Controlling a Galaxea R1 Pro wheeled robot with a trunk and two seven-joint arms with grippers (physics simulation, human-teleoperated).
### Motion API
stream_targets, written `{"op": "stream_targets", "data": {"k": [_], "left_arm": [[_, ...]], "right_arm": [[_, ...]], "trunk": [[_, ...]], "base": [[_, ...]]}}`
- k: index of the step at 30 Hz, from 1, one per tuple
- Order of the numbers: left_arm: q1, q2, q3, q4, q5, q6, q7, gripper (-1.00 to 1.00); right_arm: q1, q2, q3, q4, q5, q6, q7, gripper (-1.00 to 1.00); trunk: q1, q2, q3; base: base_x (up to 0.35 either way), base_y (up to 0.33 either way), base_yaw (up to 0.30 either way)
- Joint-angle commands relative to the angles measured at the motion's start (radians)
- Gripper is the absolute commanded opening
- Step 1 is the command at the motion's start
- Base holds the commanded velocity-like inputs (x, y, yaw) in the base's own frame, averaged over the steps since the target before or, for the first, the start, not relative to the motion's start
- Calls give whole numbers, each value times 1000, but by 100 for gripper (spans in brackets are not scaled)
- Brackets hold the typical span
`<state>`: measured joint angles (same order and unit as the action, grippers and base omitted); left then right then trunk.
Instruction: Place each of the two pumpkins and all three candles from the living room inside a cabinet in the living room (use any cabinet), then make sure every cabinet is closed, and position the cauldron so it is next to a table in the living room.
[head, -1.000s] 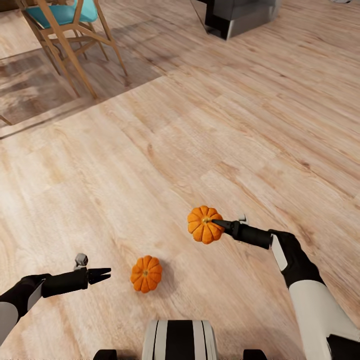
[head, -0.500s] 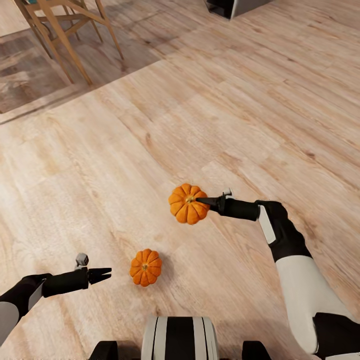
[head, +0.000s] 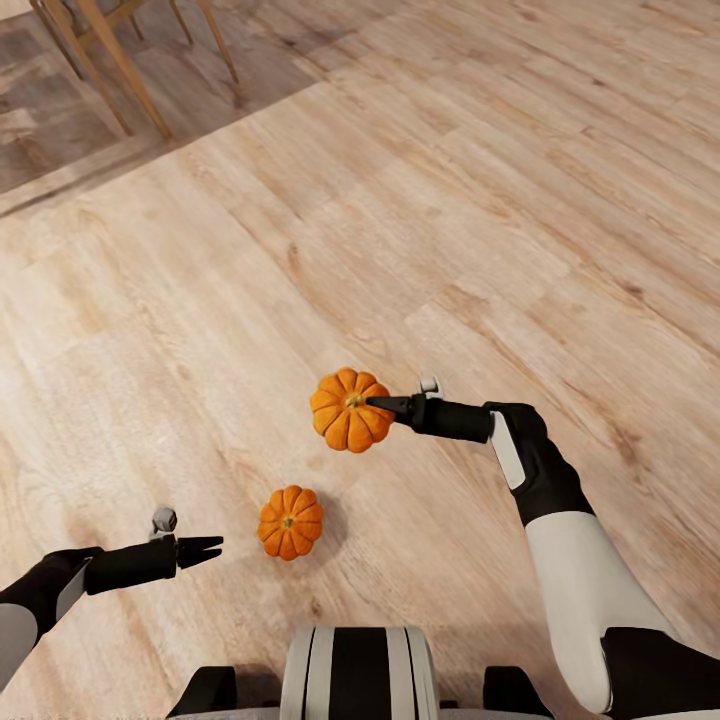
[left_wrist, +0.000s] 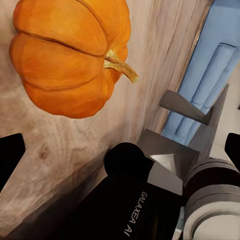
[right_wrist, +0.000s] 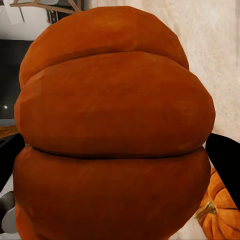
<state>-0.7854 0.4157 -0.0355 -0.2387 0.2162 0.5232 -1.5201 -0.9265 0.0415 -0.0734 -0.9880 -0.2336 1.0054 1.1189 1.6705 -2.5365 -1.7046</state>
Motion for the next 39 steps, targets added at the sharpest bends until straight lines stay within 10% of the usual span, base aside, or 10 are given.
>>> {"op": "stream_targets", "data": {"k": [1, 18, 39], "left_arm": [[0, 0, 0, 0, 0, 0, 0, 100], [0, -16, -3, -11, -1, -1, -1, 100], [-5, 1, -1, -260, -3, -16, -10, 100]], "right_arm": [[0, 0, 0, 0, -6, 4, 5, -100], [0, 3, 0, -3, -6, 1, 14, -100], [-24, 2, -1, -7, -3, -2, 13, -100]], "trunk": [[0, 0, -4], [8, -4, -70], [17, -9, -128]], "base": [[0, 0, 0], [0, 0, 0], [0, 0, 0]]}}
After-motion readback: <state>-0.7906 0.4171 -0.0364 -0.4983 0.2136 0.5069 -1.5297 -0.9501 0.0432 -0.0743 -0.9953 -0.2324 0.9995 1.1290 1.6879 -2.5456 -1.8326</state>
